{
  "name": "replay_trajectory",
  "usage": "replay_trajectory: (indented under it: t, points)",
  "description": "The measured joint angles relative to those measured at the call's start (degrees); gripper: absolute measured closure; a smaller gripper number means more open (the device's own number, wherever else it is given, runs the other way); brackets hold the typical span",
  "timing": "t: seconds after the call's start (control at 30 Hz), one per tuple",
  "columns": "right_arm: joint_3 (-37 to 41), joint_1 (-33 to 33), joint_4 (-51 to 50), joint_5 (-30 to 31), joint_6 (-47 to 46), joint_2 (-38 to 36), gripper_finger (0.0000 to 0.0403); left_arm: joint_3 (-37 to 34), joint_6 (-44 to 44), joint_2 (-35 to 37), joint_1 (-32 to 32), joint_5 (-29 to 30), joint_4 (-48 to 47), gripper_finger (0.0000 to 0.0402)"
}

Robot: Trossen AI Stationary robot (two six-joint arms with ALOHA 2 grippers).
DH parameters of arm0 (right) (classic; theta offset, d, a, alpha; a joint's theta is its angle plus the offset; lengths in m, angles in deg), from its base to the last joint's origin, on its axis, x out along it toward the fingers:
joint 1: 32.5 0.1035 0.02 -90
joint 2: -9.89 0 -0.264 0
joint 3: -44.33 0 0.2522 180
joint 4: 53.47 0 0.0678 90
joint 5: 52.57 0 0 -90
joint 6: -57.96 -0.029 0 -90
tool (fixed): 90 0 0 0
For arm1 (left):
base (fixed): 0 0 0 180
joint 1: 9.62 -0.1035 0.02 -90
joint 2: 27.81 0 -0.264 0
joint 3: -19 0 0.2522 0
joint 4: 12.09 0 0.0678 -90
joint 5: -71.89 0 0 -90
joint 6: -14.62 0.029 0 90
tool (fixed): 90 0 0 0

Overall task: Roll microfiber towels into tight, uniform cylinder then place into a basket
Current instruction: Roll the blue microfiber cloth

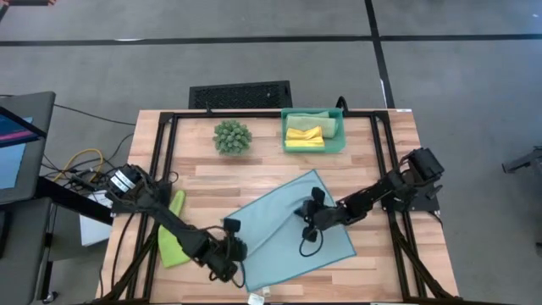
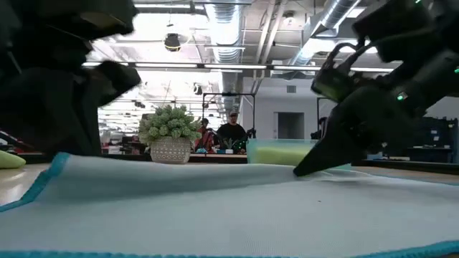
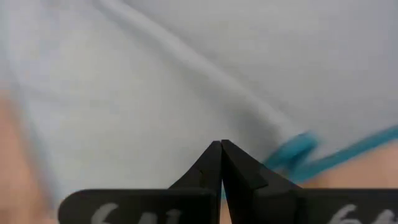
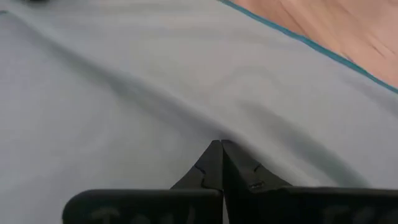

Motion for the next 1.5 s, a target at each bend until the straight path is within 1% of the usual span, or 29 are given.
replay_trajectory:
  t: [0.1, 0.13, 0.17, 0.2, 0.27, 0.33, 0.4, 0.47, 0.57, 0.67, 0.83, 0.93, 1.0, 1.07, 1.17, 1.3, 1.4, 1.5]
  points:
    - [-0.25, -1.08, -5.55, 0.19, -2.81, -1.80, 0.0382, -0.01, -3.54, 0.00, -0.22, 11.03, -5.65, 0.0401]
    - [-0.23, -1.15, -8.24, 0.34, -3.75, -2.96, 0.0383, -0.02, -5.74, 0.00, -0.77, 13.79, -7.47, 0.0401]
    - [-0.20, -1.16, -10.68, 0.37, -4.72, -4.07, 0.0384, -0.02, -8.19, 0.00, -1.44, 15.21, -9.27, 0.0401]
    - [-0.19, -1.13, -12.84, 0.48, -5.67, -5.15, 0.0386, -0.02, -10.25, 0.00, -2.24, 15.60, -10.80, 0.0401]
    - [-0.03, -0.37, -17.48, 2.29, -7.81, -8.11, 0.0390, -0.13, -12.44, -0.01, -4.05, 13.76, -12.27, 0.0401]
    - [-0.05, 1.04, -19.38, 4.41, -8.19, -11.19, 0.0392, -1.21, -12.73, -0.04, -5.67, 12.24, -10.37, 0.0401]
    - [-0.05, 2.57, -20.76, 4.97, -7.94, -13.75, 0.0390, -3.37, -11.66, -0.10, -7.30, 12.09, -6.21, 0.0401]
    - [-0.05, 4.04, -20.77, 3.66, -7.78, -15.64, 0.0384, -5.57, -9.10, -0.11, -9.21, 12.03, -1.95, 0.0401]
    - [-0.08, 6.00, -20.24, -0.33, -7.72, -16.77, 0.0374, -7.91, -5.87, -0.11, -12.94, 12.13, -0.30, 0.0401]
    - [-0.09, 7.32, -20.00, -5.11, -6.56, -16.52, 0.0369, -8.48, -3.29, -0.11, -17.63, 12.76, -1.41, 0.0401]
    - [-0.13, 8.83, -18.40, -11.21, -6.19, -11.96, 0.0374, -7.45, 3.94, -0.13, -25.31, 14.73, -2.04, 0.0401]
    - [-0.12, 9.16, -15.28, -12.60, -6.15, -8.04, 0.0379, -4.90, 9.33, -0.13, -28.67, 15.25, -2.01, 0.0401]
    - [-0.24, 8.86, -11.27, -12.51, -6.12, -5.98, 0.0381, -2.53, 11.97, -0.13, -29.91, 17.05, -3.02, 0.0401]
    - [-0.43, 8.31, -8.59, -12.63, -4.31, -4.78, 0.0382, 0.07, 13.58, -0.13, -30.27, 19.06, -4.33, 0.0401]
    - [-1.12, 7.91, -9.59, -11.58, -3.54, -5.71, 0.0381, 3.74, 13.25, -0.13, -29.24, 20.62, -8.94, 0.0401]
    - [-1.75, 8.31, -11.73, -4.71, -6.73, -11.01, 0.0385, 6.35, 8.47, -0.07, -25.38, 20.50, -16.79, 0.0401]
    - [-1.69, 9.16, -18.77, 0.34, -8.22, -14.67, 0.0389, 6.35, 1.83, -0.07, -21.47, 18.84, -22.32, 0.0401]
    - [-1.69, 9.43, -27.18, 4.90, -11.06, -16.71, 0.0388, 4.86, -4.29, -0.07, -18.34, 12.56, -23.01, 0.0401]
